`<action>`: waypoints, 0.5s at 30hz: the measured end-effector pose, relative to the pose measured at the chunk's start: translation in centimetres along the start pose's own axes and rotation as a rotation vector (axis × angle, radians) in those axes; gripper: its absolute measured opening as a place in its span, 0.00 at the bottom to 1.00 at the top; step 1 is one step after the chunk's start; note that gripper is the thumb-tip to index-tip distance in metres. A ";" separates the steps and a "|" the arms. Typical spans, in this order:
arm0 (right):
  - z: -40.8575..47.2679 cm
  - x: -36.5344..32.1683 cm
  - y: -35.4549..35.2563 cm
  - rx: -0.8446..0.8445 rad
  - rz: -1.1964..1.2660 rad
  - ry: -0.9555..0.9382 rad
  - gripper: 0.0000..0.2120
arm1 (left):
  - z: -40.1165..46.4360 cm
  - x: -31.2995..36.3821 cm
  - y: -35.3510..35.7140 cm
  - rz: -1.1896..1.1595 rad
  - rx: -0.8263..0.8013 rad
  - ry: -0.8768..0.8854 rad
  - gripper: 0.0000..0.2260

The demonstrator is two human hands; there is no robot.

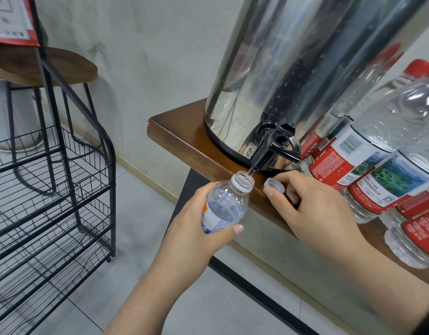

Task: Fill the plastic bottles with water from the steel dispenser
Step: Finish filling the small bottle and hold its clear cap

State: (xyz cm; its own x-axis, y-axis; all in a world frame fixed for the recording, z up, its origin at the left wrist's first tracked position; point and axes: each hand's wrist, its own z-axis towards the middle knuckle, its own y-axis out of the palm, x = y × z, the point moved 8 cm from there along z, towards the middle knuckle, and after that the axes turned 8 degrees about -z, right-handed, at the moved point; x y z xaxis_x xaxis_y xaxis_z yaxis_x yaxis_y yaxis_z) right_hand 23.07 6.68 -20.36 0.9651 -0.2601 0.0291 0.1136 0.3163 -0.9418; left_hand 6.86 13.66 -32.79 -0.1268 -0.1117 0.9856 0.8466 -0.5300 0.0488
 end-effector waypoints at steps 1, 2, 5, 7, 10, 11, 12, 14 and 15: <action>0.0 0.0 0.0 -0.001 -0.003 0.000 0.16 | 0.0 0.0 0.0 0.000 -0.001 0.002 0.29; 0.1 0.0 0.1 -0.002 -0.006 0.001 0.17 | 0.0 0.1 0.0 0.000 -0.002 0.003 0.29; 0.1 0.0 0.1 0.000 -0.009 0.001 0.17 | 0.0 0.1 0.0 0.001 -0.006 0.005 0.28; 0.1 0.0 0.2 -0.004 -0.012 0.001 0.17 | 0.0 0.1 0.0 0.006 -0.010 0.001 0.29; 0.1 0.0 0.2 -0.003 -0.018 0.000 0.17 | 0.0 0.1 0.0 0.003 -0.008 0.002 0.29; 0.1 0.0 0.2 -0.003 -0.020 0.001 0.16 | 0.0 0.1 0.0 0.002 -0.006 0.004 0.29; 0.1 0.0 0.2 -0.005 -0.021 0.000 0.17 | 0.0 0.1 0.0 0.003 -0.006 0.005 0.29; 0.1 0.0 0.2 -0.010 -0.018 0.000 0.16 | 0.0 0.1 0.1 0.004 -0.009 0.005 0.29; 0.1 0.0 0.2 -0.008 -0.017 0.000 0.16 | 0.0 0.1 0.1 0.005 -0.010 0.006 0.29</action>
State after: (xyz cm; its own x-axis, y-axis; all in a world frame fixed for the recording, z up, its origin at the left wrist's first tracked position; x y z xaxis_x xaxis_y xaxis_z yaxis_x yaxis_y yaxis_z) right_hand 23.10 6.80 -20.48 0.9630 -0.2657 0.0448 0.1278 0.3042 -0.9440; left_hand 6.90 13.63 -32.68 -0.1256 -0.1196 0.9848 0.8418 -0.5381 0.0421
